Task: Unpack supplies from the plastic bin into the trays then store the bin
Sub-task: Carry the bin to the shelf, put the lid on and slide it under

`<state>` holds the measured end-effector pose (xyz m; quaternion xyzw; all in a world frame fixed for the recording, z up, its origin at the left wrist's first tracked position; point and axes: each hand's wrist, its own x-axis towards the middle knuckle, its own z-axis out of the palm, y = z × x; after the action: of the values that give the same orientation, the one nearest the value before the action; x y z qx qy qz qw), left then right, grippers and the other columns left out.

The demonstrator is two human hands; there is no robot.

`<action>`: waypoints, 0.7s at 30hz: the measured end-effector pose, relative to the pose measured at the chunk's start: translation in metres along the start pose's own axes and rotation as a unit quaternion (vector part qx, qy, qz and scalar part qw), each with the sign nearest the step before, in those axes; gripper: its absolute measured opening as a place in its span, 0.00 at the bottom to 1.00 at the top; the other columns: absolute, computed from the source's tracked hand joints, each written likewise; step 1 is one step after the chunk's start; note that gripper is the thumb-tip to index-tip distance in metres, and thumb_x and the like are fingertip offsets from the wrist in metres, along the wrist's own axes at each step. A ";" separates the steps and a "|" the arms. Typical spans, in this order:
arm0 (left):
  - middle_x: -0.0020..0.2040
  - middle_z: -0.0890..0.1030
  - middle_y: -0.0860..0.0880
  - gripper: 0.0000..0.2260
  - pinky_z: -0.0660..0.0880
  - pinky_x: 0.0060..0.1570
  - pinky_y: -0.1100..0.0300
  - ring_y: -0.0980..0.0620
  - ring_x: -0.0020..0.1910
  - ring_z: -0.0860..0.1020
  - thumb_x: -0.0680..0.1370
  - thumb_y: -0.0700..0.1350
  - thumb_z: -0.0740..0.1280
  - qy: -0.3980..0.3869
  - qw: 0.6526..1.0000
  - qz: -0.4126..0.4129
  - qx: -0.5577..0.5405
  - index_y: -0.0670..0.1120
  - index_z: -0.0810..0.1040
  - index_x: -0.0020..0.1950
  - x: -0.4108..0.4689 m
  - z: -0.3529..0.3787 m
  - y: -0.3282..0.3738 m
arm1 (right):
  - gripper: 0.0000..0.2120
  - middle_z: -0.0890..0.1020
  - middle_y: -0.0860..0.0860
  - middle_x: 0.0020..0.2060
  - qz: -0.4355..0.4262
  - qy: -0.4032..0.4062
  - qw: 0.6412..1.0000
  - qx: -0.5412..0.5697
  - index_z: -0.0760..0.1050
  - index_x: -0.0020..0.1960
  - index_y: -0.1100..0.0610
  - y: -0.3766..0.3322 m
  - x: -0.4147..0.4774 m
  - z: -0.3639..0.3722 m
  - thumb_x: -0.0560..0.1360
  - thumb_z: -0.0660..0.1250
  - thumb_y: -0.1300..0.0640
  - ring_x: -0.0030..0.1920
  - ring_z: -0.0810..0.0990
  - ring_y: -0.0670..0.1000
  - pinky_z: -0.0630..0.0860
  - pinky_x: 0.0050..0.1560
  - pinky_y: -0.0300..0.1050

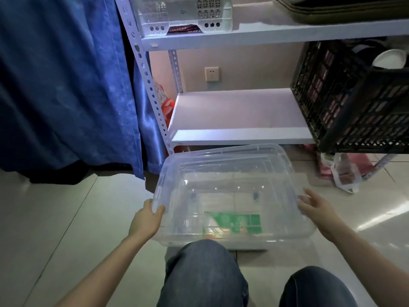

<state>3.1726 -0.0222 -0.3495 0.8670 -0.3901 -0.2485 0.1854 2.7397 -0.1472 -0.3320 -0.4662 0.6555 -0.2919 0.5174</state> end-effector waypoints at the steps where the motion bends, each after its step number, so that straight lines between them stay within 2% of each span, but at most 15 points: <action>1: 0.56 0.79 0.39 0.21 0.70 0.44 0.54 0.41 0.48 0.76 0.79 0.55 0.60 -0.003 1.000 -0.009 0.007 0.45 0.66 0.67 0.000 0.003 -0.007 | 0.26 0.74 0.61 0.66 -0.004 0.001 1.000 -0.018 0.64 0.72 0.61 0.001 0.004 0.007 0.75 0.64 0.69 0.63 0.74 0.57 0.71 0.63 0.54; 4: 0.54 0.80 0.38 0.20 0.71 0.43 0.53 0.38 0.49 0.78 0.79 0.54 0.59 -0.010 0.999 -0.015 0.028 0.44 0.65 0.67 0.002 0.012 -0.017 | 0.22 0.78 0.58 0.61 -0.014 0.018 0.998 -0.059 0.71 0.67 0.59 0.008 0.014 0.020 0.74 0.65 0.68 0.56 0.75 0.53 0.71 0.54 0.48; 8: 0.53 0.78 0.39 0.18 0.71 0.42 0.54 0.39 0.48 0.78 0.80 0.53 0.60 -0.017 0.998 0.001 0.055 0.44 0.66 0.64 0.006 0.021 -0.011 | 0.22 0.81 0.60 0.55 -0.018 0.076 0.988 -0.131 0.74 0.65 0.58 0.013 0.030 0.024 0.72 0.66 0.66 0.52 0.78 0.59 0.72 0.49 0.48; 11: 0.52 0.75 0.40 0.17 0.70 0.42 0.53 0.40 0.46 0.75 0.79 0.54 0.60 -0.001 0.996 0.034 0.086 0.43 0.68 0.61 0.013 0.024 -0.004 | 0.24 0.78 0.63 0.60 -0.021 0.099 0.981 -0.162 0.71 0.67 0.61 0.014 0.043 0.025 0.71 0.68 0.68 0.57 0.77 0.63 0.73 0.55 0.53; 14: 0.51 0.77 0.39 0.16 0.72 0.44 0.50 0.39 0.47 0.76 0.79 0.52 0.61 0.014 0.994 0.057 0.095 0.41 0.69 0.58 0.021 0.027 0.005 | 0.30 0.73 0.63 0.67 -0.006 0.096 0.979 -0.180 0.64 0.72 0.61 0.019 0.051 0.025 0.72 0.69 0.66 0.64 0.73 0.63 0.70 0.63 0.56; 18: 0.49 0.76 0.38 0.14 0.74 0.43 0.48 0.36 0.46 0.77 0.80 0.52 0.59 0.035 0.994 0.041 0.095 0.41 0.67 0.53 0.025 0.031 0.010 | 0.28 0.75 0.61 0.64 0.007 0.114 0.976 -0.183 0.66 0.72 0.57 0.028 0.049 0.025 0.73 0.67 0.65 0.61 0.75 0.63 0.71 0.61 0.54; 21: 0.46 0.75 0.38 0.12 0.74 0.42 0.46 0.36 0.43 0.76 0.80 0.50 0.59 0.052 0.995 0.041 0.079 0.41 0.66 0.49 0.018 0.035 0.006 | 0.28 0.77 0.60 0.58 0.019 0.118 0.978 -0.169 0.69 0.70 0.56 0.029 0.044 0.022 0.71 0.67 0.66 0.55 0.77 0.62 0.74 0.56 0.52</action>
<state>3.1590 -0.0444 -0.3796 0.8739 -0.4337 -0.1632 0.1466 2.7508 -0.1736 -0.3814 -0.4963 0.7610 -0.2199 0.3553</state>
